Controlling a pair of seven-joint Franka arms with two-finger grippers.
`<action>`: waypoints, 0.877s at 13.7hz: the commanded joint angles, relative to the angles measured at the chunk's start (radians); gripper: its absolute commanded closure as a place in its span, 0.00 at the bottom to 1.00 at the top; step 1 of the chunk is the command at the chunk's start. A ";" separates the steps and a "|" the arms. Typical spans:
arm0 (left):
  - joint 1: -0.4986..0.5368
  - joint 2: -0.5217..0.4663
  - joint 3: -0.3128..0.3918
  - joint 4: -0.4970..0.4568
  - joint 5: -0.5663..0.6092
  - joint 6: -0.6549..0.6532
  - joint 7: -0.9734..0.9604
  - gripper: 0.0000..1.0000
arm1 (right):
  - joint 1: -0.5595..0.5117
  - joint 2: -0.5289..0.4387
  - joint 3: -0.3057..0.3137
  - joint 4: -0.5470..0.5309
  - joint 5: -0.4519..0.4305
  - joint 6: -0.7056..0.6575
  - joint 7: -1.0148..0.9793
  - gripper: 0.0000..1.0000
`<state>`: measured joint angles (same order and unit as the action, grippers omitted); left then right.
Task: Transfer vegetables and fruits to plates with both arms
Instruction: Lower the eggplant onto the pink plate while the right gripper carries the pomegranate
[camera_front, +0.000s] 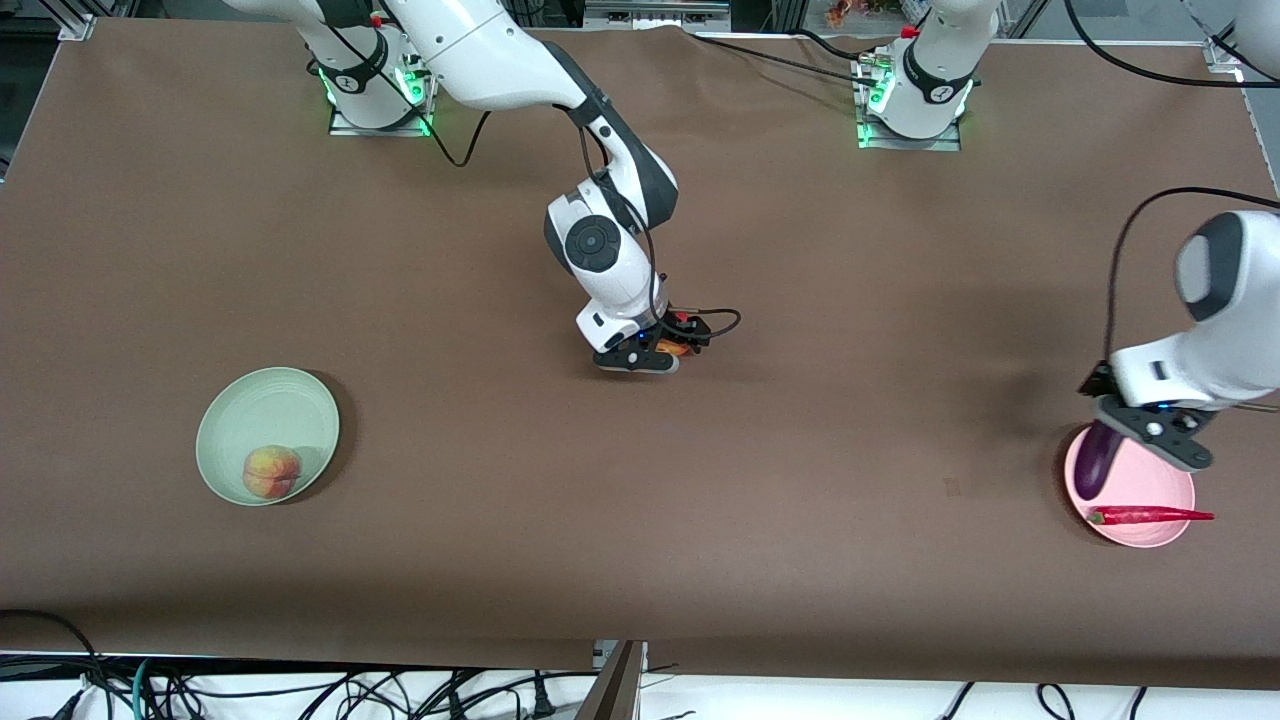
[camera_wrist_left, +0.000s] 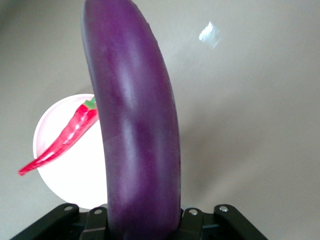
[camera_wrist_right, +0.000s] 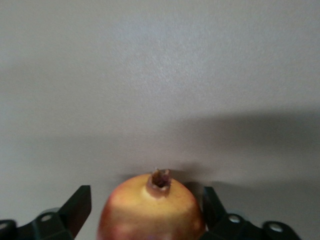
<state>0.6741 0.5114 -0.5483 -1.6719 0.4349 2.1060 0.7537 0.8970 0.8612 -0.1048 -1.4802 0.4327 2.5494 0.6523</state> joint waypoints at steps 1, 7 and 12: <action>-0.016 0.146 0.031 0.174 0.030 -0.015 0.275 1.00 | 0.008 -0.001 -0.007 -0.003 -0.006 0.015 0.006 0.71; -0.018 0.329 0.065 0.285 0.231 0.159 0.503 1.00 | -0.016 -0.074 -0.094 0.001 -0.058 -0.168 -0.049 0.78; -0.007 0.371 0.085 0.284 0.262 0.210 0.501 0.34 | -0.289 -0.171 -0.148 0.000 -0.074 -0.461 -0.538 0.81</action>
<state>0.6737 0.8659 -0.4675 -1.4272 0.6867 2.3185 1.2272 0.7292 0.7335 -0.2789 -1.4577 0.3769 2.1536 0.2759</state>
